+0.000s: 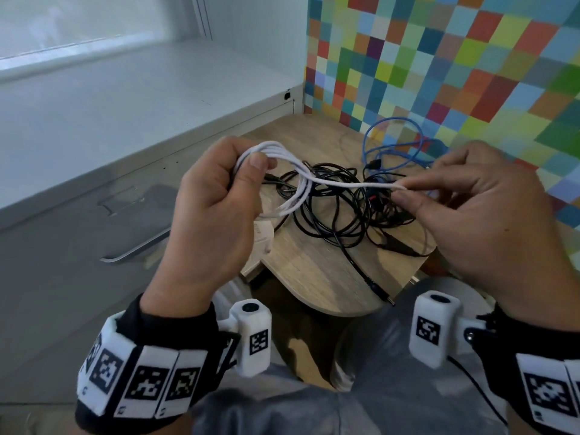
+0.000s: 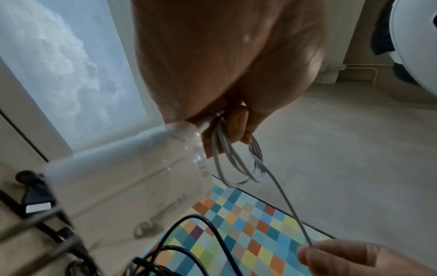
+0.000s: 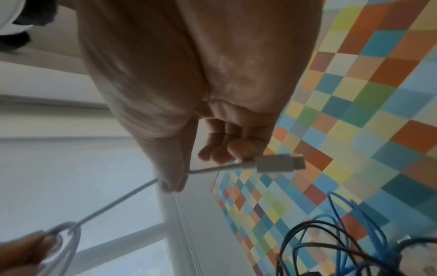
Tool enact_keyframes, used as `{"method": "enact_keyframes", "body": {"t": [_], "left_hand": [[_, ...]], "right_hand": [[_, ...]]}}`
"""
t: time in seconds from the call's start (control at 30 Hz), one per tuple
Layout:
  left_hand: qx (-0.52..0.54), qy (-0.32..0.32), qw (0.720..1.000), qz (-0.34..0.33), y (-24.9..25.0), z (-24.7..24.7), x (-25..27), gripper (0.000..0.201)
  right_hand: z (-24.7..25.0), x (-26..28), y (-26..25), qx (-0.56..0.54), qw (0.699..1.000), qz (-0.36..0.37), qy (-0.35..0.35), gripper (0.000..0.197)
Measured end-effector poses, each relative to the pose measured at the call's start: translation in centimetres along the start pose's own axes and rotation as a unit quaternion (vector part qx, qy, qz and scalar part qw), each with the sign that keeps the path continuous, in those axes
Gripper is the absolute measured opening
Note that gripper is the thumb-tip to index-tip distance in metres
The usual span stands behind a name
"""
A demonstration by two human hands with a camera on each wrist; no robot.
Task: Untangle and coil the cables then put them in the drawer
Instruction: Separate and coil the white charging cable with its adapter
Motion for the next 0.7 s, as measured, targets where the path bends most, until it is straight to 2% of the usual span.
{"method": "enact_keyframes", "body": {"t": [0.13, 0.27, 0.37, 0.43, 0.57, 0.6, 0.7], "left_hand": [[0.138, -0.040, 0.990, 0.015, 0.2, -2.3, 0.4, 0.021], [0.224, -0.071, 0.972, 0.020, 0.6, -4.5, 1.0, 0.020], [0.232, -0.078, 0.970, 0.017, 0.8, -5.6, 1.1, 0.020], [0.219, -0.082, 0.972, 0.013, 0.8, -6.0, 1.1, 0.019], [0.209, -0.063, 0.976, -0.001, 0.9, -5.9, 1.2, 0.019], [0.206, -0.055, 0.977, -0.005, 1.0, -5.7, 1.2, 0.019], [0.187, -0.055, 0.981, -0.017, 1.2, -5.6, 1.1, 0.018]], "right_hand": [[0.7, 0.1, 0.3, -0.025, 0.997, 0.007, 0.070, 0.013], [-1.0, 0.0, 0.4, -0.092, 0.994, -0.010, 0.049, 0.015], [-2.9, 0.1, 0.0, -0.182, 0.983, -0.008, 0.009, 0.012], [-4.3, 0.2, -0.7, -0.244, 0.969, 0.010, -0.035, 0.017], [-6.6, 0.7, -2.4, -0.407, 0.905, 0.048, -0.119, 0.035], [-6.9, 0.7, -2.8, -0.414, 0.899, 0.061, -0.130, 0.036], [-6.6, 0.7, -3.0, -0.359, 0.926, 0.071, -0.098, 0.030]]}}
Point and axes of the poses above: each hand's wrist, its own x-axis away from the middle knuckle, its own z-axis out of the back of the hand, y = z × x, the point moved 10 cm from there along -x, towards the middle knuckle, and after that the axes turned 8 degrees about -y, right-handed, at the moved point
